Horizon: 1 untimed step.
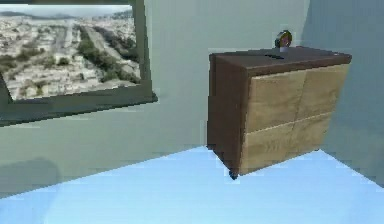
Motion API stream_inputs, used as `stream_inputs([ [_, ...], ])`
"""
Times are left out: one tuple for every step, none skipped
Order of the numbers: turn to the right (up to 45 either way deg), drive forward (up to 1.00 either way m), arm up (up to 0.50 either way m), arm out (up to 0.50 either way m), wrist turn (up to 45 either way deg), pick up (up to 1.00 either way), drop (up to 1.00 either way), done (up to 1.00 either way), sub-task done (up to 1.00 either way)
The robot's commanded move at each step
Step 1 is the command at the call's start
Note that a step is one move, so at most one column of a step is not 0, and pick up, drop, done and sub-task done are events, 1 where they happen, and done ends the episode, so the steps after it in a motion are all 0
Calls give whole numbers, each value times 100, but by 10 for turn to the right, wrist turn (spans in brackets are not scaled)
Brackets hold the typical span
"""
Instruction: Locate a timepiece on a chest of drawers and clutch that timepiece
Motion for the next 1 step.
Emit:
stream_inputs([
  [0,85,0,0,0,0,0,0,0],
])
